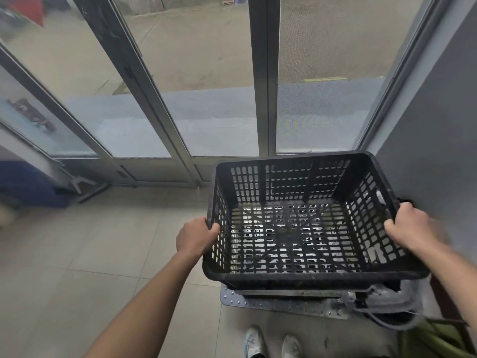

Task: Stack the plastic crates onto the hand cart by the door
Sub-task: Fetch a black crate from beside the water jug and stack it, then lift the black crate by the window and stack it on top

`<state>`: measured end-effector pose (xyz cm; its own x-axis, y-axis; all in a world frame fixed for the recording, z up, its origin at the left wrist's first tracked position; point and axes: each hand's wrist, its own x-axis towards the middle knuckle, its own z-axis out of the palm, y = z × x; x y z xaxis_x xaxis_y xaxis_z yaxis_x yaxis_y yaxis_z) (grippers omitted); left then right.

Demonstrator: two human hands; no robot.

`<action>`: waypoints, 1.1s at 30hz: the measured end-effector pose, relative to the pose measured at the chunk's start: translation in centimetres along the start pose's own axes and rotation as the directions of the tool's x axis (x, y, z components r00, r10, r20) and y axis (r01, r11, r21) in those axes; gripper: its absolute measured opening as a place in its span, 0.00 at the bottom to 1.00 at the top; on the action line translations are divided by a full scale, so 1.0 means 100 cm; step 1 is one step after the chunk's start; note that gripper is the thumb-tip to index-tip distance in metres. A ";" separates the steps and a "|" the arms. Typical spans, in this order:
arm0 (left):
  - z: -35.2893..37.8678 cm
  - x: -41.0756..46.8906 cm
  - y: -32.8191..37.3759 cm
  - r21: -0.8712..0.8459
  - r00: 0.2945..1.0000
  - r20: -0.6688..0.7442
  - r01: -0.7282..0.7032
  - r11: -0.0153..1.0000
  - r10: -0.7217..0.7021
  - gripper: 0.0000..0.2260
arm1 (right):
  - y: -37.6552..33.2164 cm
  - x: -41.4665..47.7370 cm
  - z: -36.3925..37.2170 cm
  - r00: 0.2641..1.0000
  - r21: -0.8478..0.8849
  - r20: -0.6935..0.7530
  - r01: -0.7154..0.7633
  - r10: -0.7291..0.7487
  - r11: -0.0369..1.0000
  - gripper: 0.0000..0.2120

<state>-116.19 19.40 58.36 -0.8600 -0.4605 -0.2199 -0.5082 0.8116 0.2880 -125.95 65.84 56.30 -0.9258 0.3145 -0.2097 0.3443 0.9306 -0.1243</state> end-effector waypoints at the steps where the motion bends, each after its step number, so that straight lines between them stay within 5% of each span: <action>1: 0.000 0.000 -0.001 -0.003 1.000 0.004 -0.002 1.000 0.002 0.12 | -0.005 -0.006 -0.006 1.000 -0.012 -0.024 0.009 -0.010 1.000 0.15; 9: -0.019 0.002 -0.001 0.042 0.998 0.056 0.006 0.999 -0.008 0.17 | -0.045 -0.036 -0.044 0.984 -0.164 -0.120 0.112 -0.133 0.980 0.22; 18: -0.047 0.015 0.009 0.075 0.999 -0.013 -0.044 0.996 0.045 0.18 | -0.064 -0.049 -0.058 0.973 -0.131 0.030 0.232 -0.230 0.964 0.19; 33: -0.080 0.118 -0.042 0.061 0.963 0.026 -0.268 0.962 0.267 0.13 | -0.133 -0.094 -0.038 0.998 -0.102 0.037 0.062 -0.058 0.993 0.19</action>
<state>-124.54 7.67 62.05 -0.9629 -0.2179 -0.1594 -0.2557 0.9255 0.2793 -122.43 51.27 63.60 -0.9377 0.2527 -0.2383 0.2688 0.9625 -0.0372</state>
